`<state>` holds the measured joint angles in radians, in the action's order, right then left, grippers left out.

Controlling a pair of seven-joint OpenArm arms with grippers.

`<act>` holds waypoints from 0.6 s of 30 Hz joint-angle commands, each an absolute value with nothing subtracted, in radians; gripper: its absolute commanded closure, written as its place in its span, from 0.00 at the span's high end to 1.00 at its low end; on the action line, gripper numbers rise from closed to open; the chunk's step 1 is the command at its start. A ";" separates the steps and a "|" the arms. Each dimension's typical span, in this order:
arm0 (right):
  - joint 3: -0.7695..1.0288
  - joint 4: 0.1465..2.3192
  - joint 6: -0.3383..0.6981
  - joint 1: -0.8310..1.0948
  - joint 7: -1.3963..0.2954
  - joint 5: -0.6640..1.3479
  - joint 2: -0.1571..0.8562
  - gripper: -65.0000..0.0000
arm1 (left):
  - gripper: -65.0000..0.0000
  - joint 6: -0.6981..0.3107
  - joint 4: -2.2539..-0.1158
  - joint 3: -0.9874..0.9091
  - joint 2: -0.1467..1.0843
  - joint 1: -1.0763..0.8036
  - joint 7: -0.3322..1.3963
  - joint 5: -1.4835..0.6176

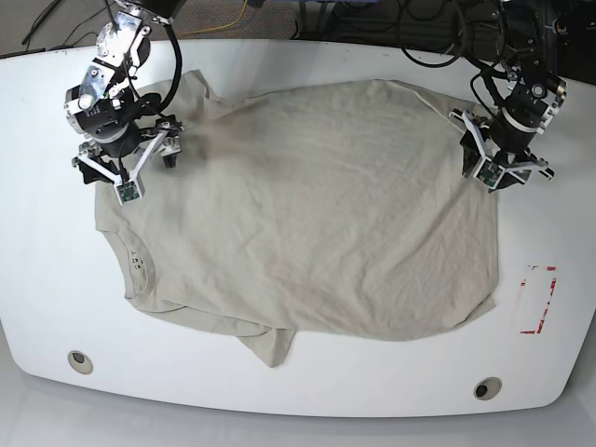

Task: Layout the t-shirt on the table in an organized manner, then fold the t-shirt properly
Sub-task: 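Move both grippers over the shirt shoulders and adjust the fabric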

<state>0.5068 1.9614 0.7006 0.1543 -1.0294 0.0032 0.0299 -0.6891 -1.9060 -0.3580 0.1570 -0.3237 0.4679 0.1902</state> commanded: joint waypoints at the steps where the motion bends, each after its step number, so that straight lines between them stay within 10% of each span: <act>1: 0.510 1.975 0.698 0.162 -1.015 0.004 0.038 0.87 | 0.41 -0.679 -1.920 -0.363 0.168 -0.334 0.450 0.185; 18: 0.512 1.890 0.691 0.110 -0.903 -0.004 0.096 0.87 | 0.41 -0.680 -1.916 -0.363 0.153 -0.344 0.449 0.162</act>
